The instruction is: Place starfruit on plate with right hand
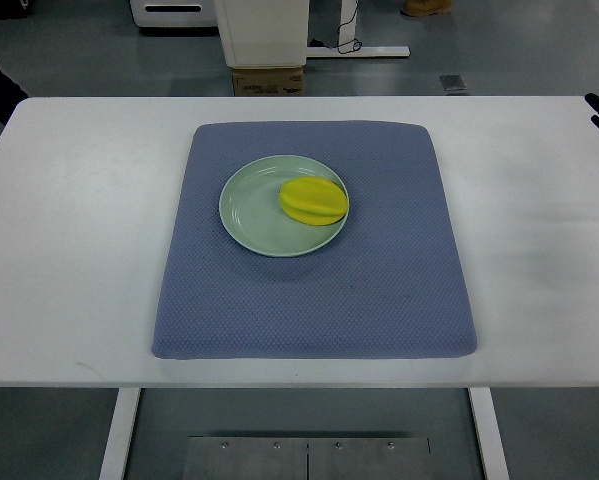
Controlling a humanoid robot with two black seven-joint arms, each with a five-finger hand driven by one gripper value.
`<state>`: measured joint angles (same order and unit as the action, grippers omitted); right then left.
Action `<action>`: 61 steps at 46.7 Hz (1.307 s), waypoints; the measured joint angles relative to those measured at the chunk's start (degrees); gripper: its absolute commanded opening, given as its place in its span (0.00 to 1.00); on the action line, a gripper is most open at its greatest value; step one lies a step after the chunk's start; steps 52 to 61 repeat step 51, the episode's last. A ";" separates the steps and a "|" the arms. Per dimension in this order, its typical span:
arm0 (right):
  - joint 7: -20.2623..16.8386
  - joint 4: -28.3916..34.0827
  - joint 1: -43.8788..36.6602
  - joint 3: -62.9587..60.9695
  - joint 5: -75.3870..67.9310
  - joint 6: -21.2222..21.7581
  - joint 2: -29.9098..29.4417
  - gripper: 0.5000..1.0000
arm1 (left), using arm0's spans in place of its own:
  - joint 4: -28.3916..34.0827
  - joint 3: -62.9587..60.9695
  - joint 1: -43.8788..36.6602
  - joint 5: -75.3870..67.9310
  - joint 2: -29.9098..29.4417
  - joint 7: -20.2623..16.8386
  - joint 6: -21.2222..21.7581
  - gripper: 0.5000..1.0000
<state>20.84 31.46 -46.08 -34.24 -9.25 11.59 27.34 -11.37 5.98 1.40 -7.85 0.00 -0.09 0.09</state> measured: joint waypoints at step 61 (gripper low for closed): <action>0.44 2.92 1.35 0.13 0.01 0.61 -0.19 1.00 | 0.01 0.02 0.00 0.01 0.00 0.00 -0.01 1.00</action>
